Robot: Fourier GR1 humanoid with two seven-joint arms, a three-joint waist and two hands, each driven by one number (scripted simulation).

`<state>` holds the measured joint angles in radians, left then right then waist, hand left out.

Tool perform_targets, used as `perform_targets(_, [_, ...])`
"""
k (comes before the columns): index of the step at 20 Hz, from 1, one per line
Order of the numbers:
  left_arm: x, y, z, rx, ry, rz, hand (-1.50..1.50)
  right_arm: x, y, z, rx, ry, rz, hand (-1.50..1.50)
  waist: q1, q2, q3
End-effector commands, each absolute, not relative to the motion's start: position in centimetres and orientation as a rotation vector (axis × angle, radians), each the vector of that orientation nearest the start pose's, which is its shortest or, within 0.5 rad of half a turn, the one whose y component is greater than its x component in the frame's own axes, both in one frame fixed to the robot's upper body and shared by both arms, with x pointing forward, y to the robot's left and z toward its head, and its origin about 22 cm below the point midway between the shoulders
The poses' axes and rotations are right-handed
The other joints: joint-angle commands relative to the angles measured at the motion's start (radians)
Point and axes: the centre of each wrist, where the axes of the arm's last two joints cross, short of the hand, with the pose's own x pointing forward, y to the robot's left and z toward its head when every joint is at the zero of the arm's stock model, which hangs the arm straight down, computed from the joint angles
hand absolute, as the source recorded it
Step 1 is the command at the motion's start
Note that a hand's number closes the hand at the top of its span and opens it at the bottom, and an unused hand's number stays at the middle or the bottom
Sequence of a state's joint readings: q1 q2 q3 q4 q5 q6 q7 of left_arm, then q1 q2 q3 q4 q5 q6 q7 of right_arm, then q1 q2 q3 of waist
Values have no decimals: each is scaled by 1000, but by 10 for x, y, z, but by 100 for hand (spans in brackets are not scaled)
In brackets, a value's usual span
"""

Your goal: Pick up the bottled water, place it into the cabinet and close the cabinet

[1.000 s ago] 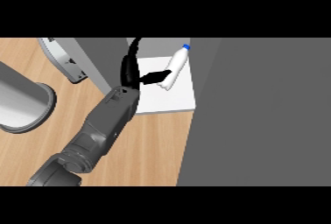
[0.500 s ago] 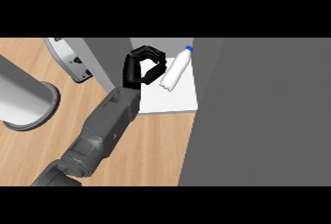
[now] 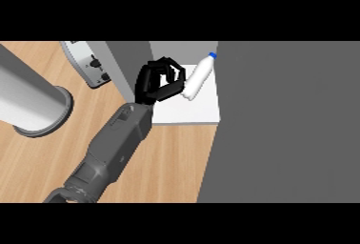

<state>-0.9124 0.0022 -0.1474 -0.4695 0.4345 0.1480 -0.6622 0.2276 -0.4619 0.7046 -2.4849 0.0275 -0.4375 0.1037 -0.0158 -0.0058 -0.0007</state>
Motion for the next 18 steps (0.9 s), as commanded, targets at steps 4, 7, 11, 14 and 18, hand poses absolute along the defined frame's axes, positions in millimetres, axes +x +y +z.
perform_targets(4, [373,118,-1,-405,-1870,67,150,74,-186,179,250,-1988,242,-150,31,-11,0])
perform_targets(7, [353,133,-8,-405,-1851,111,150,74,-174,168,261,-1985,231,-150,41,-17,-1])
perform_targets(11, [317,130,-4,-456,-1845,119,150,81,-179,169,240,-1988,269,-150,51,-14,0])
perform_targets(14, [297,165,1,-445,-1856,122,150,78,-185,178,274,-1954,328,150,53,-12,0])
perform_targets(18, [256,170,12,-480,-1851,112,150,90,-174,172,335,-1918,466,150,54,-4,0])
